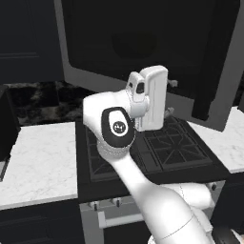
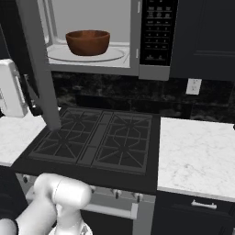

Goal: Open the microwave, place the bowl with waffle inside the microwave, then close the microwave door and turn it on.

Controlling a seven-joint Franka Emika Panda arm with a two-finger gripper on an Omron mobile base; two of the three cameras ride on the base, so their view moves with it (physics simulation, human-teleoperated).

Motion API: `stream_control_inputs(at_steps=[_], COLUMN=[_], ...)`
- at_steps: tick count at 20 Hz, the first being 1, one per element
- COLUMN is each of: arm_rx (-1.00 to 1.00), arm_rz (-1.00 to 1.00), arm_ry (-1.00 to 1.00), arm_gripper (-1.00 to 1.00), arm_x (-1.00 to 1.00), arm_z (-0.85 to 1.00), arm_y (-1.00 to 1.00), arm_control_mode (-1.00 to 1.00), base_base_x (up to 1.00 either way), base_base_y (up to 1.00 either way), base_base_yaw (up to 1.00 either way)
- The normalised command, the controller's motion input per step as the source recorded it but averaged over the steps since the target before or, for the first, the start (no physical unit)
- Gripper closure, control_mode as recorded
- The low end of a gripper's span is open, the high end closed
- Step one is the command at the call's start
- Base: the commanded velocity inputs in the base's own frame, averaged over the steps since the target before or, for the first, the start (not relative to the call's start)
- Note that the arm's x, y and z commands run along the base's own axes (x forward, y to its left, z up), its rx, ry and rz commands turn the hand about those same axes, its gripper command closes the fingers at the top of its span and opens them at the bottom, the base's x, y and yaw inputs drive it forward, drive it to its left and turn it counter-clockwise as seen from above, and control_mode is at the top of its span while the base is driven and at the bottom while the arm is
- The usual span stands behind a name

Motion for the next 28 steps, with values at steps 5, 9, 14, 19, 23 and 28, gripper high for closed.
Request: stream_control_inputs(at_steps=[5, 9, 14, 19, 23, 28], arm_rx=[0.0, 0.0, -0.01, -0.01, -0.01, 0.0], arm_rz=[0.22, 0.26, 0.27, 0.22, 0.15, 0.05], arm_ry=[0.0, 0.0, 0.0, 0.01, 0.06, 0.12], arm_gripper=[-1.0, -1.0, -1.0, -1.0, -1.0, -1.0], arm_x=[1.0, 1.0, 1.0, 0.99, 0.89, 0.62], arm_z=[0.15, 0.0, 0.0, 0.0, 0.0, 0.0], arm_y=[-0.98, -0.71, -0.47, -0.27, -0.12, -0.06], arm_control_mode=[-1.0, -1.0, -1.0, -1.0, -1.0, -1.0], base_base_x=[0.0, 0.0, 0.0, 0.0, 0.0, 0.0], base_base_y=[0.0, 0.0, 0.0, 0.0, 0.0, 0.0], base_base_yaw=[0.0, 0.0, 0.0, 0.0, 0.0, 0.0])
